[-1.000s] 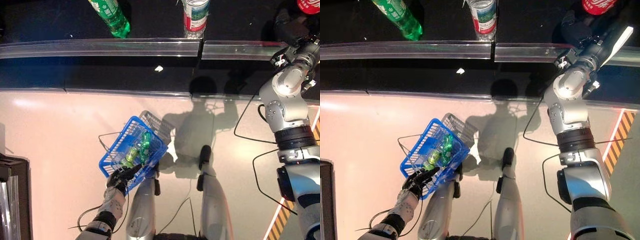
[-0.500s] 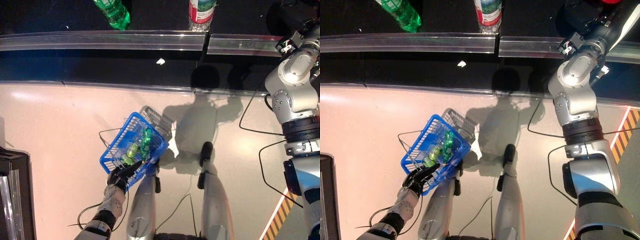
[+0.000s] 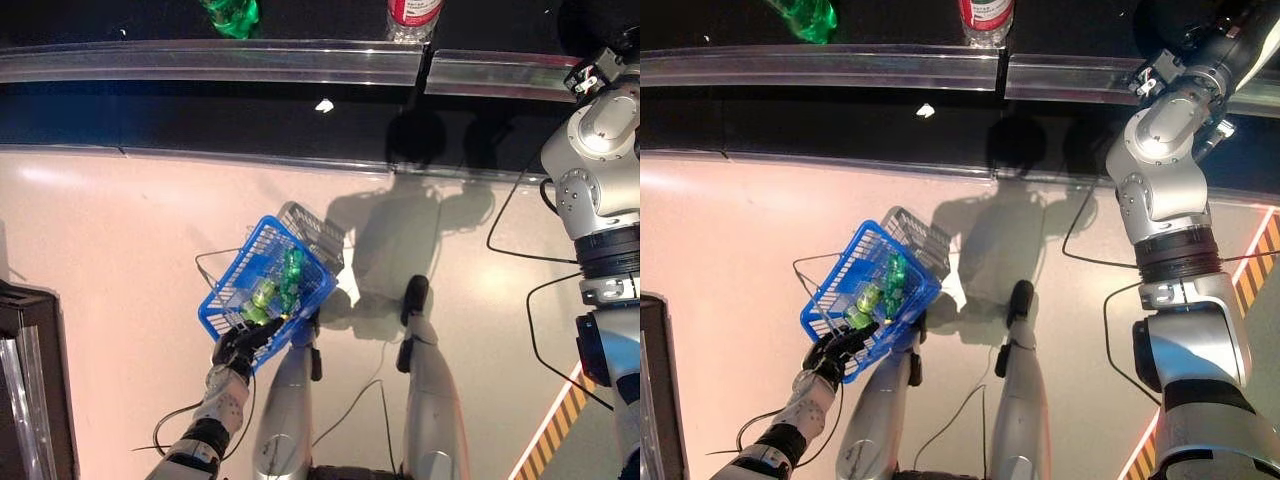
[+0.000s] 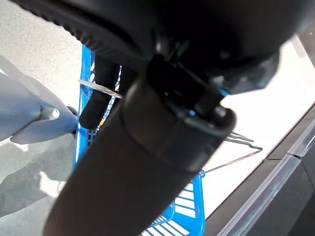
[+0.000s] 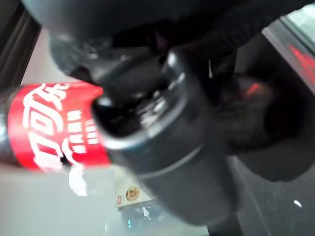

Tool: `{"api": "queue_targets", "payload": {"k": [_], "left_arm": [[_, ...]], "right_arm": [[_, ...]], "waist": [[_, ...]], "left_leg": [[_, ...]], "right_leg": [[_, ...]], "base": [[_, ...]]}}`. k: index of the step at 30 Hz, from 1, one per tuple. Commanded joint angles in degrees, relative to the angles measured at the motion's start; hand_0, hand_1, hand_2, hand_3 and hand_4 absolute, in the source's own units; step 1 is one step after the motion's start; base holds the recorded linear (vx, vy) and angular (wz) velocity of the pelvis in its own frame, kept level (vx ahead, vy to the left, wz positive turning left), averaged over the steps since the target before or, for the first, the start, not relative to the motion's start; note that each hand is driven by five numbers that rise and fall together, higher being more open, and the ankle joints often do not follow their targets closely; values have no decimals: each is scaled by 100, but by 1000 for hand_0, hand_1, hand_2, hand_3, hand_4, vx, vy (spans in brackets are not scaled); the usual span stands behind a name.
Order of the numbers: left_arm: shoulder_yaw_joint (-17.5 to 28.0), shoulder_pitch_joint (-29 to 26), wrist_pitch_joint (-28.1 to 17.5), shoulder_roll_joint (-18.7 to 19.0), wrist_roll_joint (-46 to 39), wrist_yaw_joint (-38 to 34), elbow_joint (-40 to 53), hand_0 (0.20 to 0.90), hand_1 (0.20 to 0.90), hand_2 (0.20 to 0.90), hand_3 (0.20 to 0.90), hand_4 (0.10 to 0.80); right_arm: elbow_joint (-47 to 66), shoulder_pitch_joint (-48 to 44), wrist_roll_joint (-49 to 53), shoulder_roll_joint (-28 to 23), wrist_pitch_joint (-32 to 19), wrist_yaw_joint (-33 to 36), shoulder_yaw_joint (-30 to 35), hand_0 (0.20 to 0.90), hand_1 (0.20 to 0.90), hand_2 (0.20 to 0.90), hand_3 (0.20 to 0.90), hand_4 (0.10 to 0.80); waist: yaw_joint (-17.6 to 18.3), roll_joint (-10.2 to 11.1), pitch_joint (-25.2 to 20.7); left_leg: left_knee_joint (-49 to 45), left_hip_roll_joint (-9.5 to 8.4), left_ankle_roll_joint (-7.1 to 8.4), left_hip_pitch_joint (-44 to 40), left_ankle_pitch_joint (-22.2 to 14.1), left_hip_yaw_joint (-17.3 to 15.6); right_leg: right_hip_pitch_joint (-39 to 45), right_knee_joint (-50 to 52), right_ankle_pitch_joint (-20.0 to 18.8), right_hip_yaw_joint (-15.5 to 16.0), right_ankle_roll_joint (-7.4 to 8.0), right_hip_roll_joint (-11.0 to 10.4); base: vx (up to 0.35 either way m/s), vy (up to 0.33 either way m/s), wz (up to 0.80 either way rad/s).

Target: Pick up the drink and place into the basket.

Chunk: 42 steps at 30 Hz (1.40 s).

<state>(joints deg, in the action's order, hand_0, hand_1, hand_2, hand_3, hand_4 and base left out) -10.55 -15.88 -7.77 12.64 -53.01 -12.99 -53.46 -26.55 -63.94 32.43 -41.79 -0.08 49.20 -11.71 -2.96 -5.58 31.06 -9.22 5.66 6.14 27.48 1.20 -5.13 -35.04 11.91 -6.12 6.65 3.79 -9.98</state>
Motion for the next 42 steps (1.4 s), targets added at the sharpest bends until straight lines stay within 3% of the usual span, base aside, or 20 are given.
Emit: {"api": "queue_targets", "payload": {"k": [1,17,30,42], "left_arm": [[-158,1025,-132,566,-120,-161,-35,300,300,300,200,100],[-82,996,-563,520,-253,76,138,300,300,300,200,100],[289,942,-1000,395,-319,44,828,300,300,300,200,100],[535,1192,-1311,411,221,169,1575,300,300,300,200,100]], "right_arm": [[350,-914,-151,-833,-558,-11,-333,300,300,300,200,100],[835,-731,-419,-841,-862,-168,-146,300,300,300,200,100],[2615,662,-1264,-425,-692,-626,617,300,300,300,200,100],[3585,2358,-986,225,-968,-1817,1087,300,300,300,200,100]], "waist": [[-10,-250,-127],[122,-225,-127],[324,-116,-127],[334,154,-443]], "left_leg": [[-128,155,8,241,514,331],[-717,35,-26,222,299,249],[-911,38,-61,-395,20,-39],[-944,18,-118,-1130,-171,-50]], "right_leg": [[-28,647,707,101,-140,279],[196,526,676,46,-147,162],[894,490,727,40,-75,-33],[1799,460,845,95,-130,-114]], "base": [[-39,46,-1],[-81,56,0],[-62,90,-1],[12,16,2]]}}
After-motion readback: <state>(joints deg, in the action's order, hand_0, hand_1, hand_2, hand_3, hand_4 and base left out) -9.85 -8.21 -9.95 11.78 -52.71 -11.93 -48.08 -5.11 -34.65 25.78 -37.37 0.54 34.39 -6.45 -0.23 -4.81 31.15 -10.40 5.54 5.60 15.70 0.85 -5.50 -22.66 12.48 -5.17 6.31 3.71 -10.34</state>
